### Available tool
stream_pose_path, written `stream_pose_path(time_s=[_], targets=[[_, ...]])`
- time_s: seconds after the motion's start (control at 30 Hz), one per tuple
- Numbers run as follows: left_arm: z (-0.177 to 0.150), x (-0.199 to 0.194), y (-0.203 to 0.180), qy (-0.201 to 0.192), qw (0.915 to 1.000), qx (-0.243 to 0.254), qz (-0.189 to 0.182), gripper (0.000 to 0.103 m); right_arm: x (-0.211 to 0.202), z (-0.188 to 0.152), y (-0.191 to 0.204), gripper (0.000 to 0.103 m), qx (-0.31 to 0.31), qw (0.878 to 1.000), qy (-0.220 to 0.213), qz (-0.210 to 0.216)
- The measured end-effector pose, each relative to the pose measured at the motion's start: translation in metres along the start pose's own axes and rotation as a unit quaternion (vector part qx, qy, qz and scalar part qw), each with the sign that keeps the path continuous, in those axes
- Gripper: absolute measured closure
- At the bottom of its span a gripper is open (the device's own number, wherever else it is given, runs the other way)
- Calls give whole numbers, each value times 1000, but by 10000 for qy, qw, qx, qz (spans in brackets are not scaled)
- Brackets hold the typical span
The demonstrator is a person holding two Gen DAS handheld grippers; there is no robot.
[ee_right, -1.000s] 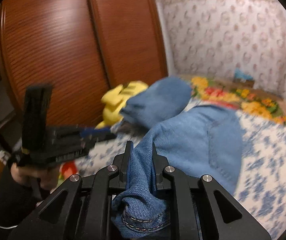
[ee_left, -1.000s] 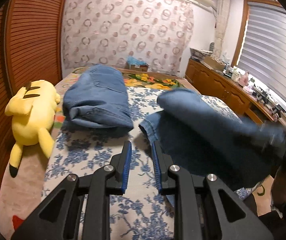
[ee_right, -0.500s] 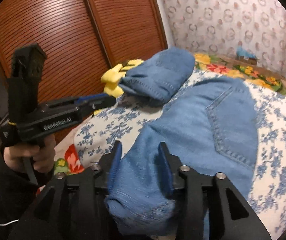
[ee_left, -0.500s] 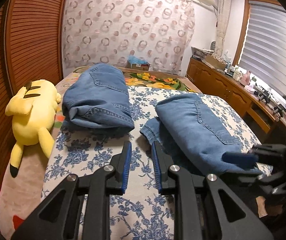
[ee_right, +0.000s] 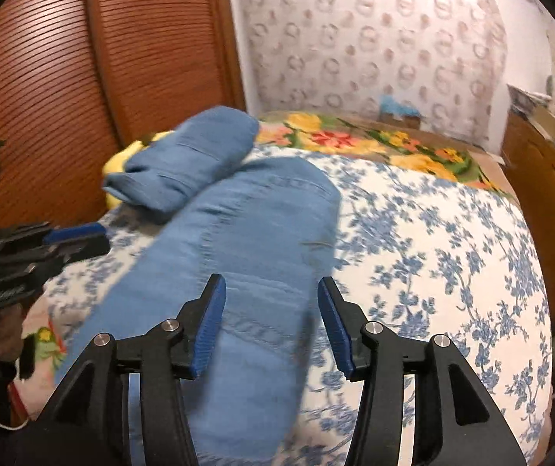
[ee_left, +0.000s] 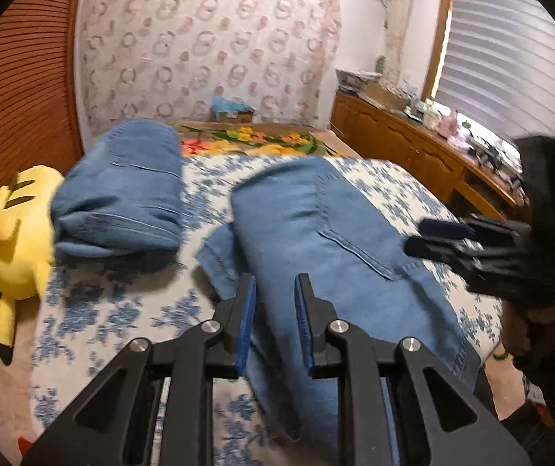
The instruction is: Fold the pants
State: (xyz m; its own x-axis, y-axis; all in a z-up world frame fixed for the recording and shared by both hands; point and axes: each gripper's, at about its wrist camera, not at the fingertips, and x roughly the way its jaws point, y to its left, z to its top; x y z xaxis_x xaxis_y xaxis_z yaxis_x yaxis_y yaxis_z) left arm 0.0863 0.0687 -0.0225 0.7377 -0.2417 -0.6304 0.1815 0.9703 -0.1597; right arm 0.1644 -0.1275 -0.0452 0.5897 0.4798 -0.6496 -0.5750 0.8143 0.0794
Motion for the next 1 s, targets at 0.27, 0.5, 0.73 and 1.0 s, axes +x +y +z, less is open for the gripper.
stream_pose_path(time_s=[0.27,0.5,0.73,1.0], targets=[[-7,24,-9,314,9995,43,30,84,24,1,-17,47,185,9996,169,86],[-12,46,-15,608,9979,133,163,78,47,-6,-22,39,288,9984,457,183],[-14,56,-15,652,9976,90,215,69,59,-14,-30,28,370,9977,545,164],[-22,57,-9,610,9981,-28,122,64,71,-16,-41,23,688,9926,650,759]])
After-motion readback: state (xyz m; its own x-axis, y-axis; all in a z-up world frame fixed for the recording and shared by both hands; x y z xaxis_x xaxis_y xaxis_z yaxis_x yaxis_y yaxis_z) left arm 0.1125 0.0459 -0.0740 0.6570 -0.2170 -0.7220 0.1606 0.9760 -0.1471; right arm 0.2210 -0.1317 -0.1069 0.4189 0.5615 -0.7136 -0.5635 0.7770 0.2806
